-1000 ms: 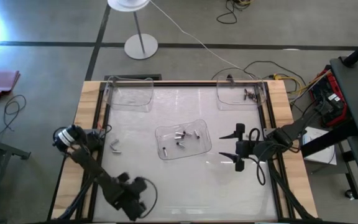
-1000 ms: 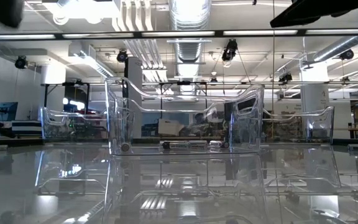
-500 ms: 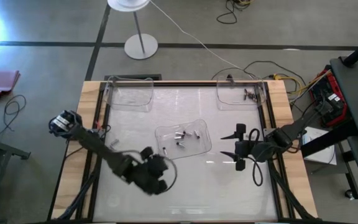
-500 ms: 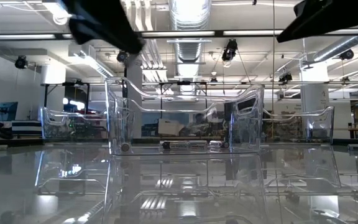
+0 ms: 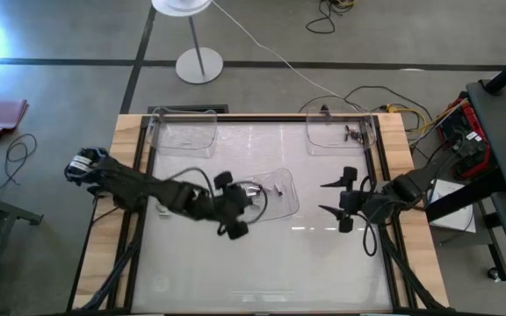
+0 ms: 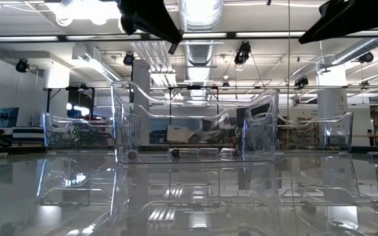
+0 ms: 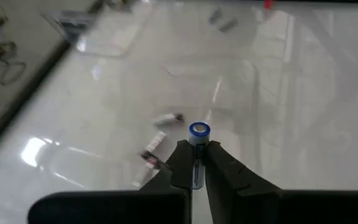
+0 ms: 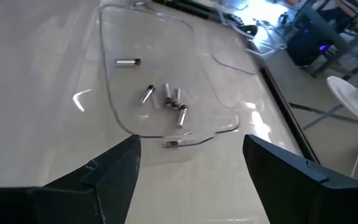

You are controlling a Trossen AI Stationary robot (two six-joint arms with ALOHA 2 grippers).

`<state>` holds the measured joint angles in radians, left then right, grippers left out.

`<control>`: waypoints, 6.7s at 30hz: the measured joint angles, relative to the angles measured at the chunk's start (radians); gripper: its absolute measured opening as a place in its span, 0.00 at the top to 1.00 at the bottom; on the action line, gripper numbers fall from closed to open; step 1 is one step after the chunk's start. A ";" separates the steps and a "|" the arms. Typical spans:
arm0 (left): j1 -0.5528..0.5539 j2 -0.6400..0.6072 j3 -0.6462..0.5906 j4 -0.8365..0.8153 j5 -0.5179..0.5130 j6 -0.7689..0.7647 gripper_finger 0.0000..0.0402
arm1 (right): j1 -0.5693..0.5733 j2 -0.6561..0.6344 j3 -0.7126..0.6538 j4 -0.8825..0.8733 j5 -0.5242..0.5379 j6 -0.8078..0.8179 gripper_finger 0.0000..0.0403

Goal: Sort batteries
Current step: Put the white battery into the top left transparent bin

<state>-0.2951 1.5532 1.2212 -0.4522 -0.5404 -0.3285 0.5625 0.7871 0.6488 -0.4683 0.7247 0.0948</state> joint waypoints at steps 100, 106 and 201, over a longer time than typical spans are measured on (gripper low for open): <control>0.891 -0.168 -0.023 -0.535 0.363 -0.020 0.58 | -0.053 -0.006 -0.018 0.075 -0.017 0.061 0.22; 0.506 -0.338 -0.106 -0.536 0.366 -0.070 0.58 | -0.059 -0.005 -0.018 0.130 -0.014 0.014 0.24; 1.021 -0.148 -0.077 -0.440 0.222 -0.122 0.99 | -0.122 0.221 -0.033 0.155 -0.062 0.033 0.29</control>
<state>0.7262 1.4052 1.1440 -0.8921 -0.3182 -0.4507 0.4408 1.0077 0.6159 -0.3128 0.6626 0.1276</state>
